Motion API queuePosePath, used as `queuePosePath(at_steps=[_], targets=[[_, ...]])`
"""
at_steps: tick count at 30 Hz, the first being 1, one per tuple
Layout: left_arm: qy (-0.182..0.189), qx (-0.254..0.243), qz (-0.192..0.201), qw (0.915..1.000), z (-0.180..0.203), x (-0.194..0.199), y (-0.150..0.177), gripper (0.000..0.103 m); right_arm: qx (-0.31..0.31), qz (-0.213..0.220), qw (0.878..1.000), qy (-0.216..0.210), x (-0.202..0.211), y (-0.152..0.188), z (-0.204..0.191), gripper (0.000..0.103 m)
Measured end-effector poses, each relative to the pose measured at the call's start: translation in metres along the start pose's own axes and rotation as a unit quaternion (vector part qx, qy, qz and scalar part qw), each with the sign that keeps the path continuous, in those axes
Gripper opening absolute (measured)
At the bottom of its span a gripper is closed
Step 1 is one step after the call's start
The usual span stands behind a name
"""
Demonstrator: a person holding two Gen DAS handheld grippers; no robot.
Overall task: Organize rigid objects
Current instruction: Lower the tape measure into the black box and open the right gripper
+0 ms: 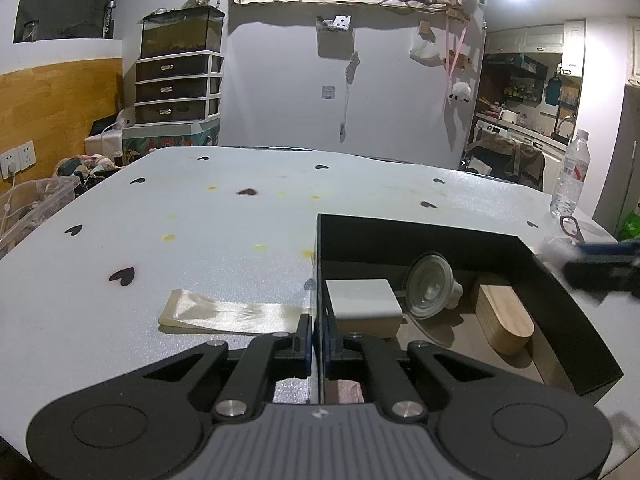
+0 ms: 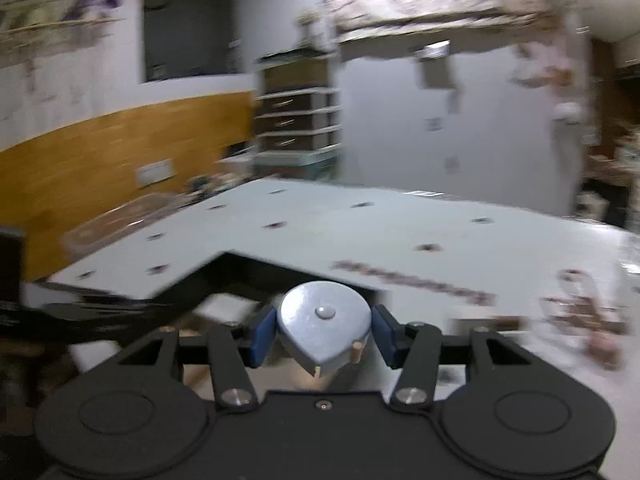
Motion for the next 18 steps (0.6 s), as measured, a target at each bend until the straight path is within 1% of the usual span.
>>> queuePosePath(at_steps=[3,7,9,12,16,18], targets=[[0.003,0.002,0.002,1.0000,-0.001,0.000,0.000,0.005,0.006,-0.050,0.998,-0.039,-0.026,0.003,-0.023,0.053],[0.006,0.000,0.005,1.0000,-0.001,0.000,0.001,0.005,0.013,-0.117,0.992,-0.053,-0.060,0.014,-0.037,0.053],[0.007,0.000,0.006,1.0000,-0.001,0.000,0.002,0.005,0.013,-0.146,0.988,-0.048,-0.075,0.020,-0.041,0.053],[0.009,-0.001,0.007,0.9999,-0.002,-0.001,0.002,0.005,0.013,-0.182,0.983,-0.029,-0.091,0.028,-0.039,0.053],[0.011,0.000,0.008,0.9999,-0.003,-0.001,0.003,0.005,0.009,-0.207,0.978,-0.014,-0.105,0.031,-0.037,0.053],[0.011,0.000,0.008,0.9999,-0.003,-0.001,0.003,0.005,0.012,-0.209,0.978,-0.011,-0.109,0.031,-0.039,0.053]])
Point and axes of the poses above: each gripper's, at about its wrist camera, not at the fingertips, and x roughly against the way its jaws point, z to its right, y to its underside, the point moved 7 cm from there along -x, roughly the way its jaws point, and after that the axes turned 4 degrees about z, right-handed, at the moved point
